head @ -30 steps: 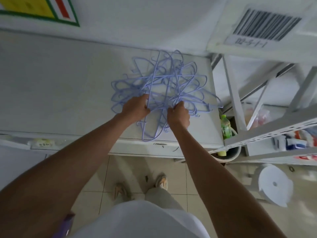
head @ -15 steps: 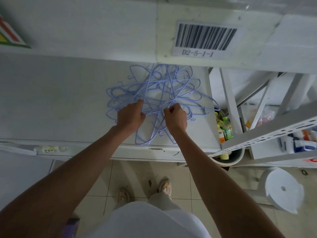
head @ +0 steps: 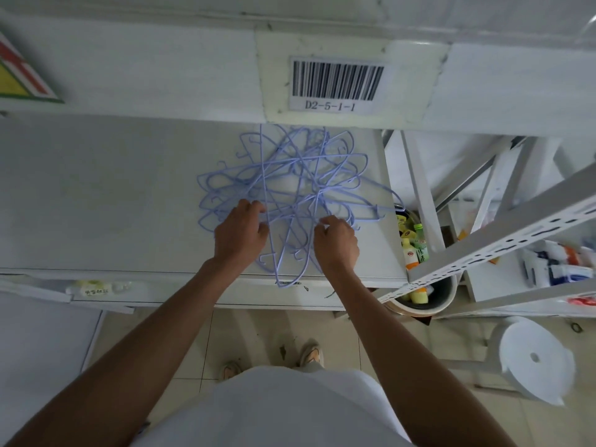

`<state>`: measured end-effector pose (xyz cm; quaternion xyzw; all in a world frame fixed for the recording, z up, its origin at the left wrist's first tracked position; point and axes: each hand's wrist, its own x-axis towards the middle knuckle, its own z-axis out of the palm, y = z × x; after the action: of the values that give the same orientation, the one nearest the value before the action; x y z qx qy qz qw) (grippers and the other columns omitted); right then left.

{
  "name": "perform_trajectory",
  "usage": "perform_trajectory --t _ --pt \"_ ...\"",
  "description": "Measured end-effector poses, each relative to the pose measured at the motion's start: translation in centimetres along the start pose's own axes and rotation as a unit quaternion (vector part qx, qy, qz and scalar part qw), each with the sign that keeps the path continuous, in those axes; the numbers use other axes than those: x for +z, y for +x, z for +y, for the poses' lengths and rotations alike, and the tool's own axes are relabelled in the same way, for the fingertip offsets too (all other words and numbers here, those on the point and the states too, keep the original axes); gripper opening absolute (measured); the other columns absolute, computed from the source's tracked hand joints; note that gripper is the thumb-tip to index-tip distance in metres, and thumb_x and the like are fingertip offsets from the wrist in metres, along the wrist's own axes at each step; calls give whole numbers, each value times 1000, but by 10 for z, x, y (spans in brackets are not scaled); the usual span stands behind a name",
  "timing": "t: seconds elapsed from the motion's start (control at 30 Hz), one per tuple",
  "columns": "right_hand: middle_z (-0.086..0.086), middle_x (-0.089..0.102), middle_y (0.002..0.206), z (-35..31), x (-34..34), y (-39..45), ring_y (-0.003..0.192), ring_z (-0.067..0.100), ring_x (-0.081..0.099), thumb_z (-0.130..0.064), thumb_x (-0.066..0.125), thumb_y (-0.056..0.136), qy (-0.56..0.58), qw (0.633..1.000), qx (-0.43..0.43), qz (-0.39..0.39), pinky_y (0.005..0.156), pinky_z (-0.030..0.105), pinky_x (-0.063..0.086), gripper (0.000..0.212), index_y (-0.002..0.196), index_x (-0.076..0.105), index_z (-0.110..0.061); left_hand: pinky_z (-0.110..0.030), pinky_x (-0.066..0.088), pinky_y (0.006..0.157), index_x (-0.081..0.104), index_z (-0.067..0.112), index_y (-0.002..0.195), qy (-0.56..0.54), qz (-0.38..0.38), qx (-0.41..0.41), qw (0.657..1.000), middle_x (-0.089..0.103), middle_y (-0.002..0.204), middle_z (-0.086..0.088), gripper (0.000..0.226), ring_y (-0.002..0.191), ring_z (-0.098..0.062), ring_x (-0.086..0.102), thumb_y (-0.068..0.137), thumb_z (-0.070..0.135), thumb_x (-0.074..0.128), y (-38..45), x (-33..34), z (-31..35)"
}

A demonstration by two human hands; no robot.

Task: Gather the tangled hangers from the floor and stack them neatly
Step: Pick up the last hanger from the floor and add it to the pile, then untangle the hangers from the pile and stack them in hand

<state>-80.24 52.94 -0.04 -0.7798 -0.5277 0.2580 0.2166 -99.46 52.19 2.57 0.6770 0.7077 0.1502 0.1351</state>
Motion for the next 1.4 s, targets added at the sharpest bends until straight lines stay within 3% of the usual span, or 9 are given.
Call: perform_trajectory --t 0.2,0.4,0.57,0.8,1.0,1.17,1.23,1.33,1.4 --pt "-6 70 80 62 -35 -29 73 22 64 -27 49 98 37 999 0 5 51 22 34 16 103 63 -32 -48 57 74 62 20 112 3 51 -65 997 60 111 -8 22 102 -34 62 90 19 60 -26 -16 -59" --pt "3 76 108 55 -35 -30 91 28 72 -19 45 101 51 996 -14 -77 83 39 59 33 116 75 -20 -49 53 93 62 21 136 18 -55 -47 997 52 146 -9 43 122 -36 54 94 14 56 -42 -9 -67" --pt "1 72 116 24 -23 -31 90 28 74 -27 47 99 55 996 -34 -66 87 42 59 32 124 68 -27 -55 45 103 41 16 155 48 -24 -60 997 27 167 -11 68 147 -39 35 91 21 66 -95 1 -61" --pt "11 68 126 -26 0 6 117 36 63 -45 58 93 -15 996 41 -73 94 42 49 45 133 55 -25 -47 34 117 26 25 160 58 -69 -11 996 10 172 -4 68 157 -30 15 98 33 53 -103 -6 -53" --pt "12 76 101 -41 7 20 107 32 67 -36 54 93 28 999 22 -14 89 39 55 30 117 67 -23 -47 47 105 41 17 151 -7 -12 24 1000 27 167 -5 56 149 -28 32 98 27 56 -78 -31 -51" --pt "0 71 69 -72 4 -20 72 27 68 -26 56 96 118 984 -97 90 59 32 45 17 106 68 -20 -40 49 102 57 16 136 -163 34 21 986 62 140 -1 40 127 -18 58 97 25 59 -50 -54 -38" --pt "-5 55 55 -88 17 -57 54 19 55 -26 59 96 123 975 -175 59 52 34 42 14 107 67 -21 -34 49 98 62 20 123 -380 -16 -93 920 74 117 7 29 108 -2 67 97 33 58 -33 -70 -22" --pt "0 49 53 -100 42 -114 48 18 43 -26 58 99 115 960 -254 -21 49 38 41 22 118 63 -17 -36 53 84 57 18 115 -694 -127 -202 679 76 112 -13 33 102 -23 72 103 46 44 -15 -93 -14" --pt "-5 48 55 -103 43 -132 50 22 50 -34 51 100 108 947 -299 -55 50 35 40 32 129 56 -20 -35 54 72 57 12 117 -741 -123 -205 628 76 92 -13 38 82 -26 74 105 44 40 -15 -103 -24"
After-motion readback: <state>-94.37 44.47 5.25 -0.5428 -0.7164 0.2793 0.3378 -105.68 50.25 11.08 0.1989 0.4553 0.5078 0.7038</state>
